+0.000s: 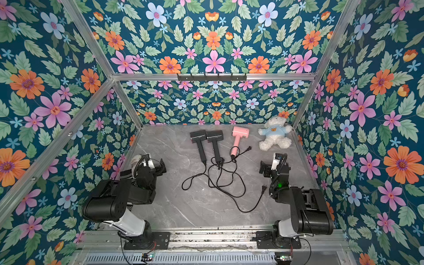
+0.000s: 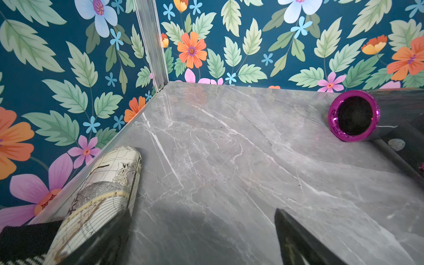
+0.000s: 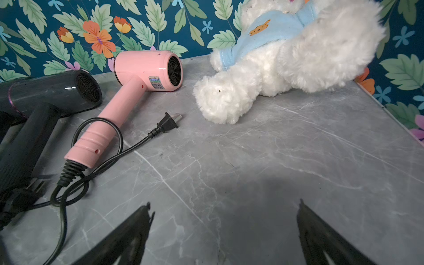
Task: Wrap the cord around the hair dryer
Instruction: Pick up the hair dryer from the center of the board.
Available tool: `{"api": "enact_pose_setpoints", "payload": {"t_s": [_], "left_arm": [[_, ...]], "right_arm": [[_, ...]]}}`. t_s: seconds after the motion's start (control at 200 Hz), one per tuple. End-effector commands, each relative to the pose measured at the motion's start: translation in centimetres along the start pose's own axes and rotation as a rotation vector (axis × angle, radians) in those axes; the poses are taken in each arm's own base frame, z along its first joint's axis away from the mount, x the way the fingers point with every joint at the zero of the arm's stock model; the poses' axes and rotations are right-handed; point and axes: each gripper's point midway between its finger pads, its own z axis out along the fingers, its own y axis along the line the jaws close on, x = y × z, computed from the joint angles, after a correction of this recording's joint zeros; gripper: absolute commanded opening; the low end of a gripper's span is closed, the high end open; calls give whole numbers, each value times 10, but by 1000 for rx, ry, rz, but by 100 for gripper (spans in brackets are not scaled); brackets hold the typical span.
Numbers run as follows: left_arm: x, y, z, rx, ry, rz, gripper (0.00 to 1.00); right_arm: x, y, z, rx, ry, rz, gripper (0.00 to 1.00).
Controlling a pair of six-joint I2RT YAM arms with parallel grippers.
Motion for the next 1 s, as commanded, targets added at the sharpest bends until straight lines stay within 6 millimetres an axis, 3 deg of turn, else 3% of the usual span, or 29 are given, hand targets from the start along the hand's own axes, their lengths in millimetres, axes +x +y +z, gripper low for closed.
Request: {"api": "enact_pose_setpoints", "payload": {"t_s": [0.0, 0.605, 0.7, 0.75, 0.785, 0.925, 0.935, 0.945, 0.95, 0.995], "left_arm": [[-10, 1, -1, -6, -43, -15, 99], [-10, 1, 1, -4, -37, -17, 99], [-11, 1, 0, -3, -43, -17, 98], [-21, 3, 2, -22, -50, -12, 97], [-28, 1, 8, -29, -9, -1, 97], [-82, -12, 16, -29, 61, 70, 98], [-84, -13, 16, -27, 67, 74, 98], [-85, -14, 15, -26, 71, 77, 98], [-86, -15, 15, -24, 75, 80, 98], [-96, -23, 13, -14, 86, 91, 98]], "right_arm": [[-8, -1, 0, 6, -30, 6, 99], [-7, 7, 3, -31, -15, -14, 99], [-10, 3, 3, -6, -25, -9, 94], [-12, 1, 3, 13, -10, -5, 91], [-24, -1, 3, 40, -11, -4, 89], [-44, 7, -12, 88, 266, 56, 86], [-37, 7, -15, 95, 302, 54, 86], [-45, 10, -14, 95, 289, 49, 86], [-38, 9, -17, 102, 322, 46, 86], [-39, 14, -23, 141, 383, -2, 86]]}}
